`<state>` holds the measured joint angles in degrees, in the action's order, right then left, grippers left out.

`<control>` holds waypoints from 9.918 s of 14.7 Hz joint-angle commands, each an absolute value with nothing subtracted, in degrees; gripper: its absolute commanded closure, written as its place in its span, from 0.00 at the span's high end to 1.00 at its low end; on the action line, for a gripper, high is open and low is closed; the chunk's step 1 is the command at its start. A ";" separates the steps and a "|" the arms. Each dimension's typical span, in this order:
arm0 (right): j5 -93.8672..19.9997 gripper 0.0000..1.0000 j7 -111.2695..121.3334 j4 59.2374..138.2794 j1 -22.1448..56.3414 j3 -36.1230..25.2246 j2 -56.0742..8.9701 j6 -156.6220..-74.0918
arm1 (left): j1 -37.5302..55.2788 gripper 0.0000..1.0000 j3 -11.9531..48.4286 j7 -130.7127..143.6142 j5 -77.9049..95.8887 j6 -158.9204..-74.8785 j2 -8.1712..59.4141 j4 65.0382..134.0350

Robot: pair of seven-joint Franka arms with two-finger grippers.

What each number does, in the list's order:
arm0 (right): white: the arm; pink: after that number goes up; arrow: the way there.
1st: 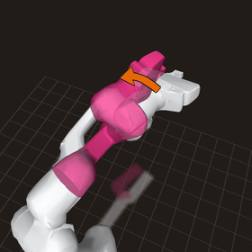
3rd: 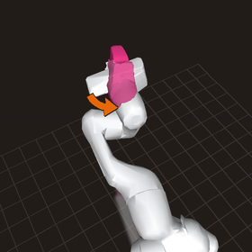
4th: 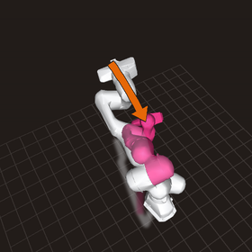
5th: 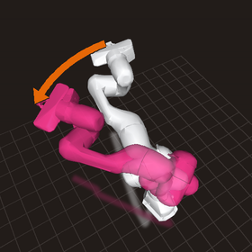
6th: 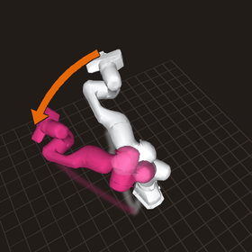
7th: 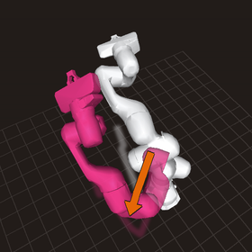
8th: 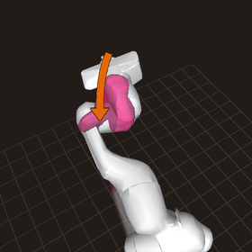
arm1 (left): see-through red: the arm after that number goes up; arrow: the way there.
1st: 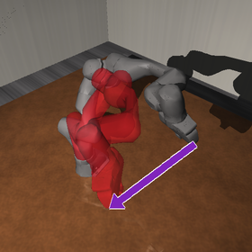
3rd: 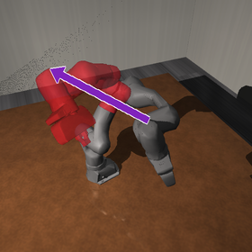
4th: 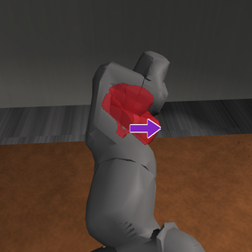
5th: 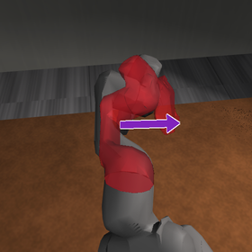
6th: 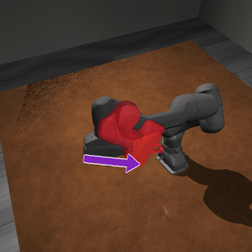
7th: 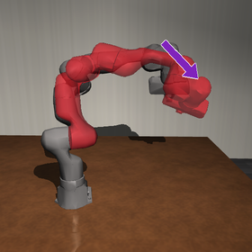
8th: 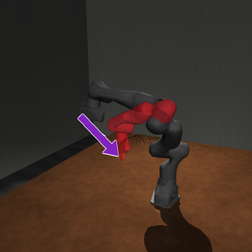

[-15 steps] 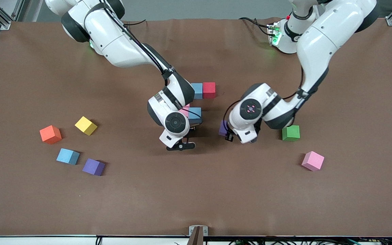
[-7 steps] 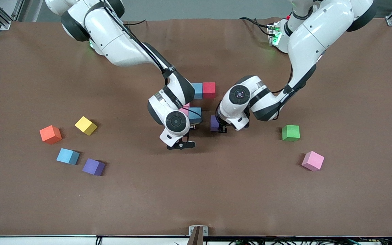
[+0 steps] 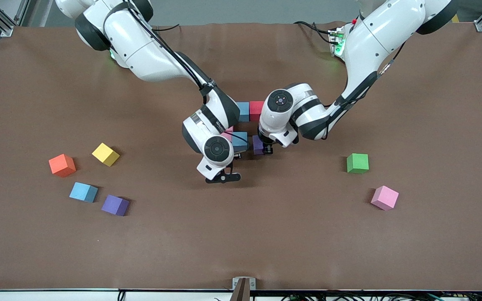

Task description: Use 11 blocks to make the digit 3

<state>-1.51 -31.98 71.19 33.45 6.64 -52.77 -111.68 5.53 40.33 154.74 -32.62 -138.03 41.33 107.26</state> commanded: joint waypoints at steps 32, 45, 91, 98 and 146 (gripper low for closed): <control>-1.15 1.00 -34.37 74.36 33.58 6.94 -48.00 -111.71 | 7.82 0.30 40.25 152.14 -33.92 -140.54 41.66 107.84; -0.62 1.00 -33.58 72.16 23.31 2.21 -38.50 -102.83 | 5.81 1.00 42.88 152.40 -33.75 -138.17 38.68 108.37; 3.78 0.22 -16.35 79.54 1.94 3.07 -47.90 -122.17 | -42.71 0.91 53.88 36.30 -42.54 -122.17 45.26 112.49; 4.13 0.21 -10.28 69.09 2.99 13.77 -46.05 -112.60 | -40.71 0.21 54.05 38.23 -41.67 -121.99 44.82 108.83; 3.87 0.05 -18.37 67.41 23.73 16.52 -54.58 -112.50 | -1.14 0.21 35.07 95.36 -23.91 -122.17 47.37 82.62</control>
<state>3.79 -17.41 66.51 23.62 16.47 -55.33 -112.59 -2.38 36.84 95.64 -24.79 -122.00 47.65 82.95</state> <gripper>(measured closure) 0.405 0.396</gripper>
